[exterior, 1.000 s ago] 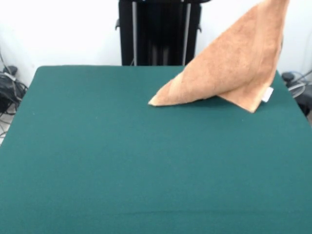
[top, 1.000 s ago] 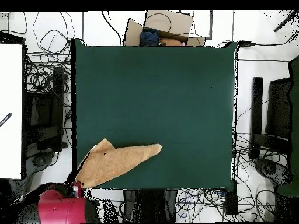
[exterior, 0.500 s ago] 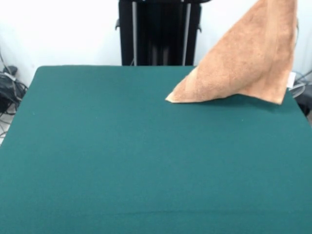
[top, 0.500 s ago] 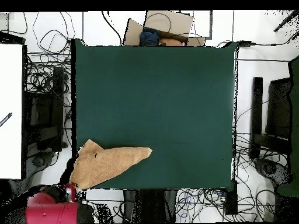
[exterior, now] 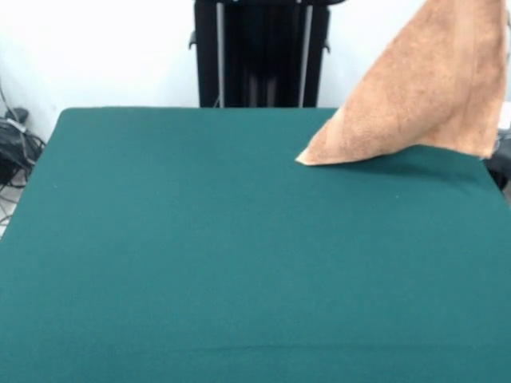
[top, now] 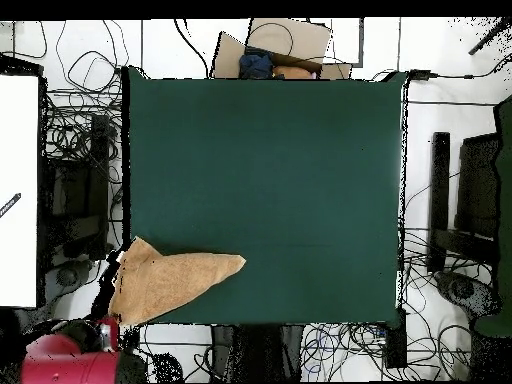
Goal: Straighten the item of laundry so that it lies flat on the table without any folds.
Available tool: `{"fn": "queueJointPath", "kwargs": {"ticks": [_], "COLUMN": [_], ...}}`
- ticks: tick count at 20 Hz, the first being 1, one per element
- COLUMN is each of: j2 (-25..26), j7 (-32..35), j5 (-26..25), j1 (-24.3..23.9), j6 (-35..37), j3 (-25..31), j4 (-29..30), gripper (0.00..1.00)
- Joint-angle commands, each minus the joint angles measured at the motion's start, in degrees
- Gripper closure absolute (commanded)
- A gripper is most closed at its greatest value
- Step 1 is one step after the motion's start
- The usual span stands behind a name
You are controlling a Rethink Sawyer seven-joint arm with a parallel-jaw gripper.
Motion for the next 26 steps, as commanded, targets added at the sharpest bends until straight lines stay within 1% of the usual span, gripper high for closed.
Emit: {"fn": "queueJointPath", "kwargs": {"ticks": [1, 9, 15, 19, 22, 26], "j2": [0.45, 0.33, -1.58, -3.03, -3.81, -4.14], "j7": [20.73, 23.01, 25.02, 26.61, 27.27, 26.55], "j5": [-1.89, -2.0, -3.22, -4.53, -5.2, -4.65], "j1": [0.5, 3.01, 5.38, 6.73, 6.62, 5.42], "j6": [6.61, 11.16, 15.35, 21.19, 24.12, 21.62], "j3": [-2.62, -4.26, -6.27, -7.65, -7.6, -6.55], "j4": [-1.88, -5.18, -7.43, -10.88, -12.64, -10.35], "gripper": [1.0, 1.0, 1.0, 1.0, 1.0, 1.0]}}
